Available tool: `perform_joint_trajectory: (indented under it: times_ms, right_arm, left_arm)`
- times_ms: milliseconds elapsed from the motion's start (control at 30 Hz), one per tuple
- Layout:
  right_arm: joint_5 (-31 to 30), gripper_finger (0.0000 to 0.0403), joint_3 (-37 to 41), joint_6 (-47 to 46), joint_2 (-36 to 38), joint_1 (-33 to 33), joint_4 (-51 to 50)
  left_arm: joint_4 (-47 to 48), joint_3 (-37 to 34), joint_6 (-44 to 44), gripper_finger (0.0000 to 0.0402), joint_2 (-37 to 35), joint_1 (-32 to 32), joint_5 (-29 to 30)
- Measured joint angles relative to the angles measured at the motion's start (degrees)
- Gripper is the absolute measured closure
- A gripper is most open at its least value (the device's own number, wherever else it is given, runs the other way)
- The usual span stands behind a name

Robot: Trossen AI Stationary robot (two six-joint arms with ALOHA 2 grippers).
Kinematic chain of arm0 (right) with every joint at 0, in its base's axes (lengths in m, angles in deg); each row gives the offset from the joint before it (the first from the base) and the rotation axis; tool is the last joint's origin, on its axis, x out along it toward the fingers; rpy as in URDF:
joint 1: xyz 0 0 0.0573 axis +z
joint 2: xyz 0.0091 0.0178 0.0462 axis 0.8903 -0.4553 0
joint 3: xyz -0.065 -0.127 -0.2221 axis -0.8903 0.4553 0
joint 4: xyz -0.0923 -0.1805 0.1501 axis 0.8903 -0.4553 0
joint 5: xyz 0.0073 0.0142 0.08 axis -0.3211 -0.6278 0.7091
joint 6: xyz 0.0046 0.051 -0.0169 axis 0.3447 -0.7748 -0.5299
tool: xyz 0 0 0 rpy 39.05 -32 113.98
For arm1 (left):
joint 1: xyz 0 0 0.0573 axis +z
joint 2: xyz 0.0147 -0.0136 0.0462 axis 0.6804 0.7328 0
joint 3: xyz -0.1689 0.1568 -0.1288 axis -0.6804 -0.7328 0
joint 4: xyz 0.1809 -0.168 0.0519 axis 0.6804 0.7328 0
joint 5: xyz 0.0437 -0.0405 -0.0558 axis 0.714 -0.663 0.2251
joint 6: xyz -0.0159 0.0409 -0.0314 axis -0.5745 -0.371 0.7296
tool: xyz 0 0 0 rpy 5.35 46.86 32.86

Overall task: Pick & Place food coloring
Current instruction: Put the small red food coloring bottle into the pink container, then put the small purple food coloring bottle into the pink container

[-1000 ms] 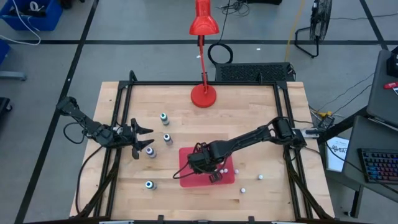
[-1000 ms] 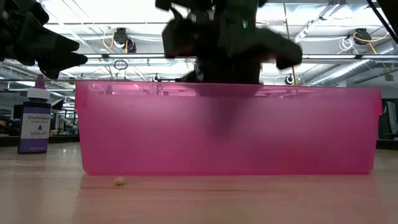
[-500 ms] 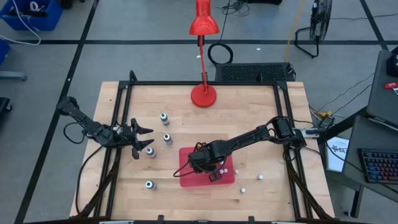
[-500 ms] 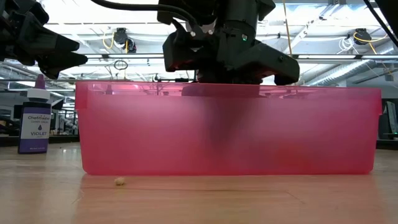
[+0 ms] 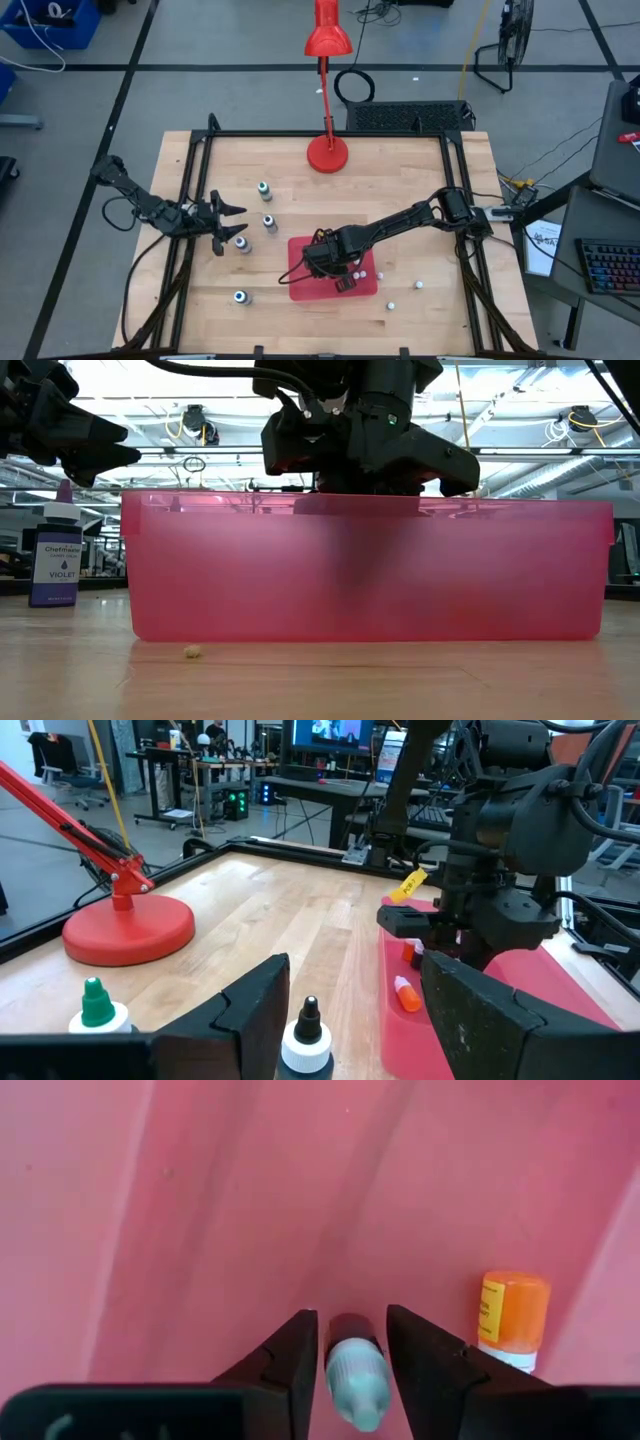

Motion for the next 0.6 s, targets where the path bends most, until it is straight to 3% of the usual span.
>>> perform_joint_trajectory:
  times_ms: [333,600]
  right_arm:
    - [-0.17,0.0289,-0.02,-6.41,9.75,0.33,-2.91]
    - [0.03,0.0292,-0.11,-30.15,18.99,5.65,-24.38]
  left_arm:
    - [0.0,0.0,-0.02,0.0174,0.0,0.0,0.0]
    - [0.0,0.0,-0.02,0.0174,0.0,0.0,0.0]
